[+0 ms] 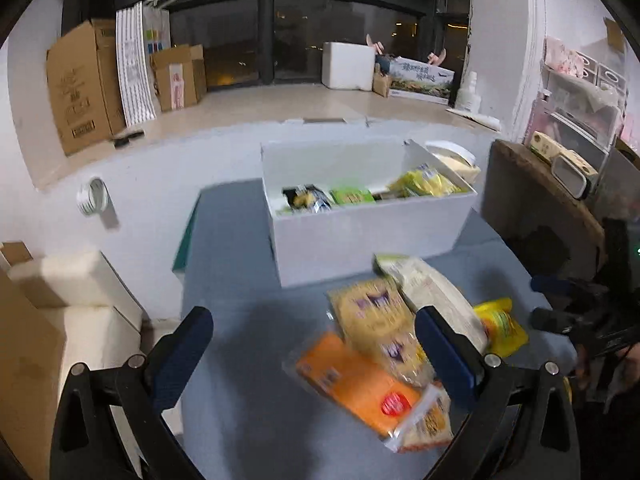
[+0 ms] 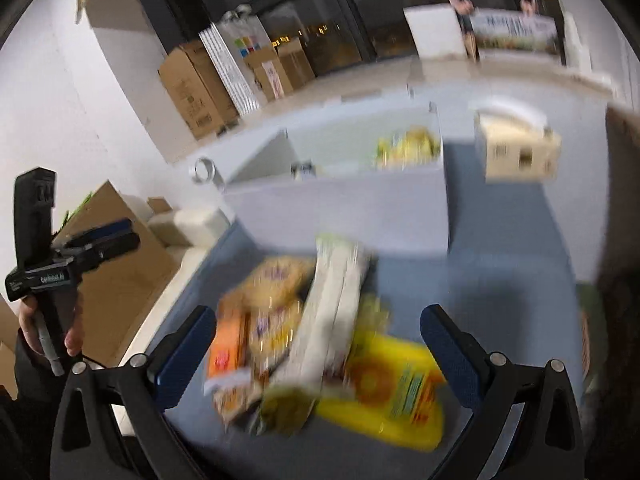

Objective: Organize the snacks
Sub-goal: 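Grasp the long white bag with green top with the right tool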

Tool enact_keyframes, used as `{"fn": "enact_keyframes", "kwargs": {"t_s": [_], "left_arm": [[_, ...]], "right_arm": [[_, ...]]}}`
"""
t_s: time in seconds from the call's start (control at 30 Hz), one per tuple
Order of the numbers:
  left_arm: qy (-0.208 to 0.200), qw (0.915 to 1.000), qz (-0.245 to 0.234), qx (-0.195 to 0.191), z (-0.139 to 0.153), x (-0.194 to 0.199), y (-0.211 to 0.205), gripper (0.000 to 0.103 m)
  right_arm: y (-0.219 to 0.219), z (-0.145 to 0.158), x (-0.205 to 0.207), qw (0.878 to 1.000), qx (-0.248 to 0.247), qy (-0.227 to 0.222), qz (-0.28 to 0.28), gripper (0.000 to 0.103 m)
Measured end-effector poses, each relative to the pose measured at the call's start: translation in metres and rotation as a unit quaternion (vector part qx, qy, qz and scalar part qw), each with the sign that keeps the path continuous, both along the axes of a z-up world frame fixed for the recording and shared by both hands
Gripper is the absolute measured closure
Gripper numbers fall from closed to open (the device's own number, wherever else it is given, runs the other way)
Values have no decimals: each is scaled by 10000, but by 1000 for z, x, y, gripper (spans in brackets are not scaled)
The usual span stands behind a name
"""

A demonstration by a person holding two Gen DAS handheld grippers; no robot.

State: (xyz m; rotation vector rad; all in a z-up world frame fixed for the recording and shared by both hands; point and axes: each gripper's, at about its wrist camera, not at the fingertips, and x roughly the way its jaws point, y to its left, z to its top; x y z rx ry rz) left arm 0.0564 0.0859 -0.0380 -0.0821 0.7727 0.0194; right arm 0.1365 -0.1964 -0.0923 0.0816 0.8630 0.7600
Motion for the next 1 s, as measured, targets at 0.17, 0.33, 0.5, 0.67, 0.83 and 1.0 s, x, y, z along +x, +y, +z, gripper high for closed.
{"fn": "enact_keyframes", "kwargs": {"t_s": [0.17,0.33,0.5,0.67,0.83,1.0], "left_arm": [[44,9999,135,-17,-11,-15,-9,0],[57,9999,123,43,-14,-21,-12,0],[72,9999,128,20,-16,-21,-13,0],[130,9998,139,99,-20,-21,-14,0],[174,9997,157,90,-22,-21,-15,0],[184,9997,143,55,-24,-21,-16,0]], "right_arm": [[4,-28,-9,9993,-298,181,-111,0],[15,-36,-1,9987,-414,281,80,0],[42,-42,22,9972,-631,225,338,0],[81,-54,61,9918,-1101,283,581,0],[114,-72,86,9840,-1627,215,695,1],[122,-84,87,9805,-1852,231,612,48]]}}
